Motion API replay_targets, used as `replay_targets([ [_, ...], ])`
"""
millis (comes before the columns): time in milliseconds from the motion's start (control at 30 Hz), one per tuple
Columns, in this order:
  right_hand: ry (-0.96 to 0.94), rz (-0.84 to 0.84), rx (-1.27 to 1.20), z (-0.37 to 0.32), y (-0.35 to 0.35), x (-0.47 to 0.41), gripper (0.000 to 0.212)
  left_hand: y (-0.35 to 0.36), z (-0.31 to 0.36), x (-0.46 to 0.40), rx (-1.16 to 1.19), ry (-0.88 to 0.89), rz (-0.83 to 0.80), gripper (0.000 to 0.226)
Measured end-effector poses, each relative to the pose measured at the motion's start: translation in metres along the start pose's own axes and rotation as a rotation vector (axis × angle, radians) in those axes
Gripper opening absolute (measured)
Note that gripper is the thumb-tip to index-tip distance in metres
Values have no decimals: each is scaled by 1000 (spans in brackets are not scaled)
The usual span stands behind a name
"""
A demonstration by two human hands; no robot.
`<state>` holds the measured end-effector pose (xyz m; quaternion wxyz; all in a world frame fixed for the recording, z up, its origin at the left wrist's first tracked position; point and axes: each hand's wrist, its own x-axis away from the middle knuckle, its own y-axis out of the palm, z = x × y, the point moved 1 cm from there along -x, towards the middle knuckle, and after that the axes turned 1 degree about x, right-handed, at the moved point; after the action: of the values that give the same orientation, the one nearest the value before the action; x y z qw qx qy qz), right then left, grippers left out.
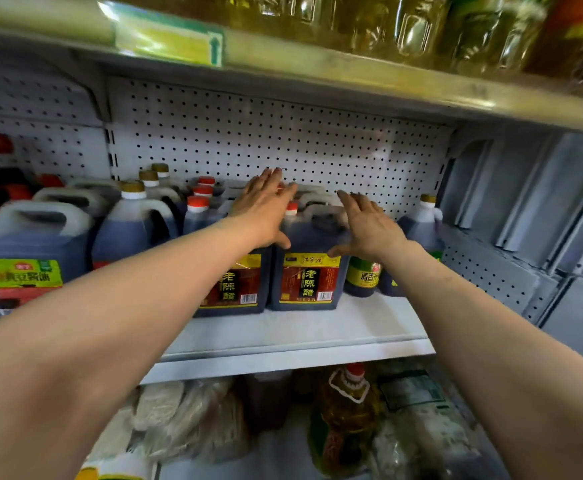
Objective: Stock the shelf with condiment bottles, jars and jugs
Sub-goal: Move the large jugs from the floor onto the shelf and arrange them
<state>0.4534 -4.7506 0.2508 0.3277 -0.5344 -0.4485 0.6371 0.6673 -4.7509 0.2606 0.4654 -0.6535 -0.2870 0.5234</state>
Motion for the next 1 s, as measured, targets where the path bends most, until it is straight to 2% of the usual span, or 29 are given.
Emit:
replay_targets([
  [167,9,2,18,-33,-18,38,103,-20,-28,61,107,-61,106,100],
  [333,15,-93,23,-94,-29,89,91,-26,-58,138,316,-147,56,84],
  [500,69,-169,19,-172,-24,159,89,-22,-89,230,388,-162,-84,74],
  [733,113,-360,-85,-275,19,273,86,3,-129,371,440,-152,-277,71],
  [1000,98,-567,-142,-330,88,368,84,53,-144,482,454,-247,-485,71],
])
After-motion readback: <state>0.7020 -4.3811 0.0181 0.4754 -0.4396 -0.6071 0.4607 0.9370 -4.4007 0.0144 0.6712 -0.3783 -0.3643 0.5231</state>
